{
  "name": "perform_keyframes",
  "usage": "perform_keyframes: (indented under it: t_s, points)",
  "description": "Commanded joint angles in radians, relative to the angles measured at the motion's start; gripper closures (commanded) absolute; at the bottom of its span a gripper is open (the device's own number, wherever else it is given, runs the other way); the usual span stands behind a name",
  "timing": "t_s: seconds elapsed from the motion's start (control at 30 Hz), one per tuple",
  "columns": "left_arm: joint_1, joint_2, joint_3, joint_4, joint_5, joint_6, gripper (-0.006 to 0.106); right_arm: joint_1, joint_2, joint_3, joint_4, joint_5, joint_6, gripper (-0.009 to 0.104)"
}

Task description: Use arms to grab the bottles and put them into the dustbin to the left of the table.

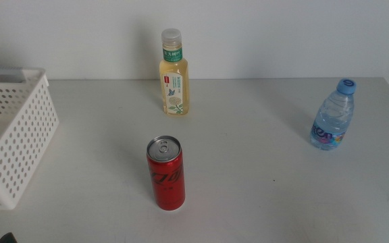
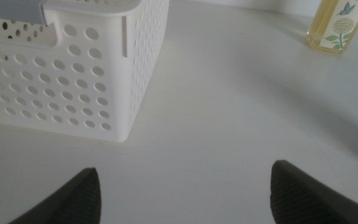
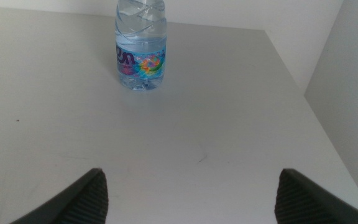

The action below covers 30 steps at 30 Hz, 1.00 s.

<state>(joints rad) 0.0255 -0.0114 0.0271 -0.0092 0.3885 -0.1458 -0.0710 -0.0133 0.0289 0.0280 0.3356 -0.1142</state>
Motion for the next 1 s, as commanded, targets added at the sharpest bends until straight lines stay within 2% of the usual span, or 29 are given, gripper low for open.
perform_keyframes:
  t_s: [0.0,0.17,0.43,0.53,0.63,0.97]
  points:
    - [-0.005,-0.026,0.002,-0.010,-0.077,-0.010,0.007,-0.005,-0.021,-0.010,-0.010,-0.068,-0.009,0.020]
    - [-0.005,-0.026,0.002,-0.008,-0.079,0.107,0.007,-0.005,-0.021,-0.010,-0.010,-0.068,-0.009,0.020]
    - [-0.005,-0.026,0.002,-0.010,-0.075,0.110,0.007,-0.005,-0.021,-0.010,-0.010,-0.068,-0.009,0.020]
    - [-0.015,-0.012,0.002,-0.096,-0.083,0.110,0.007,-0.005,-0.021,-0.010,-0.010,-0.068,-0.009,0.020]
    - [-0.106,0.070,0.002,-0.161,-0.143,0.134,0.007,-0.005,-0.021,-0.010,-0.010,-0.068,-0.009,0.020]
    - [-0.521,0.548,0.002,-0.158,-0.690,0.264,0.007,-0.005,-0.021,-0.010,-0.011,-0.068,-0.009,0.020]
